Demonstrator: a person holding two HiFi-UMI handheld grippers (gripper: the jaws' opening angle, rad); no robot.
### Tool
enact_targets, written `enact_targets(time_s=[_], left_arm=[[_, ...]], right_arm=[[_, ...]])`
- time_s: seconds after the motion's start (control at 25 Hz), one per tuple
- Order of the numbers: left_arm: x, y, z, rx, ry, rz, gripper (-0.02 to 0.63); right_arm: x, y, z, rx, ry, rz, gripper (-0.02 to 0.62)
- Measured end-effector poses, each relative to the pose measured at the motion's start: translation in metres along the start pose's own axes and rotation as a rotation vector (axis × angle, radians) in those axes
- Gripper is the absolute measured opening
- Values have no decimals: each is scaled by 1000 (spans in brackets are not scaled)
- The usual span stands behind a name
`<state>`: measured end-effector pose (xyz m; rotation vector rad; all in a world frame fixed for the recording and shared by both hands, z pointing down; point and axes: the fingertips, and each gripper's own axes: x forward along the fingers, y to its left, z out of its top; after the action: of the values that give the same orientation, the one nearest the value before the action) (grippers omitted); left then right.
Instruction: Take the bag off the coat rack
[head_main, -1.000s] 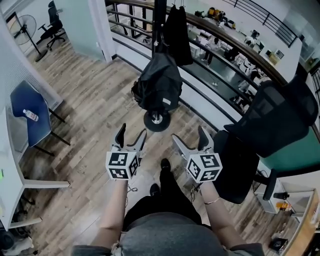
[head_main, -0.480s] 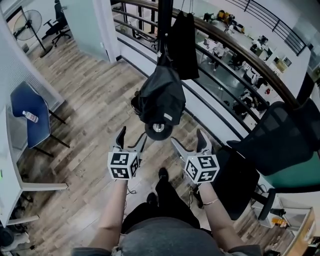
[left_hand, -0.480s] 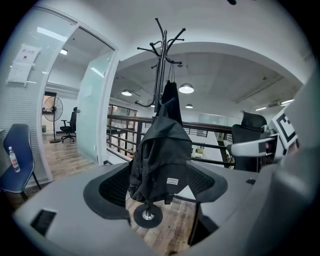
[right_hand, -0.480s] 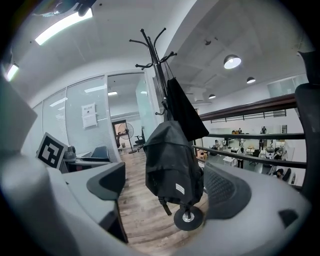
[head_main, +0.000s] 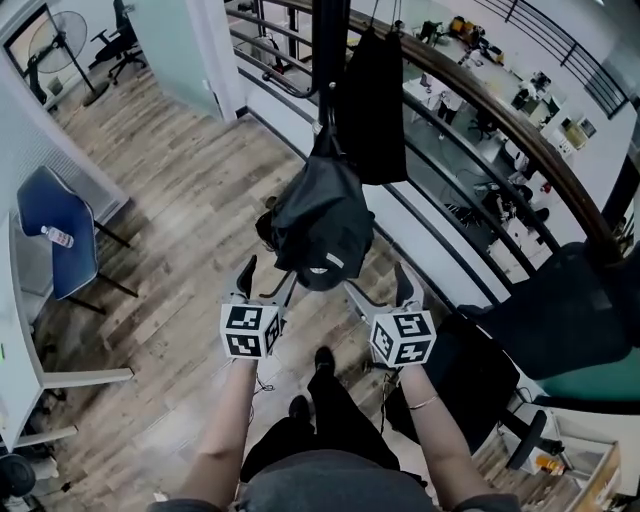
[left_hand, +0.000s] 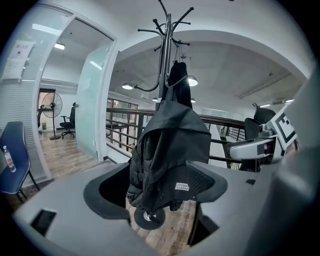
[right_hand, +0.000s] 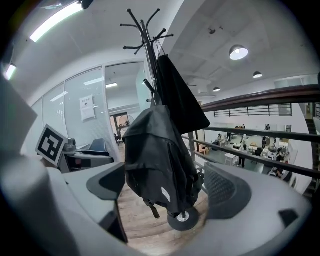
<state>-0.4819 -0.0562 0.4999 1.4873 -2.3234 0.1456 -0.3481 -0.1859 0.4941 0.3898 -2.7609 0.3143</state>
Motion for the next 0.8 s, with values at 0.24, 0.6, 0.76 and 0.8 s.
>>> enact_targets(time_s=[0.24, 0.6, 0.76, 0.8], left_arm=[[32, 2, 2, -2, 15, -7, 333], [70, 9, 5, -36, 33, -16, 333], [81, 13, 12, -30, 27, -32, 333], [84, 13, 13, -24, 26, -41, 333]], right_arm=[[38, -10, 3, -18, 22, 31, 477], [80, -11, 15, -55, 35, 103, 476], [90, -10, 19, -87, 37, 123, 467], [92, -10, 20, -99, 38, 127, 463]])
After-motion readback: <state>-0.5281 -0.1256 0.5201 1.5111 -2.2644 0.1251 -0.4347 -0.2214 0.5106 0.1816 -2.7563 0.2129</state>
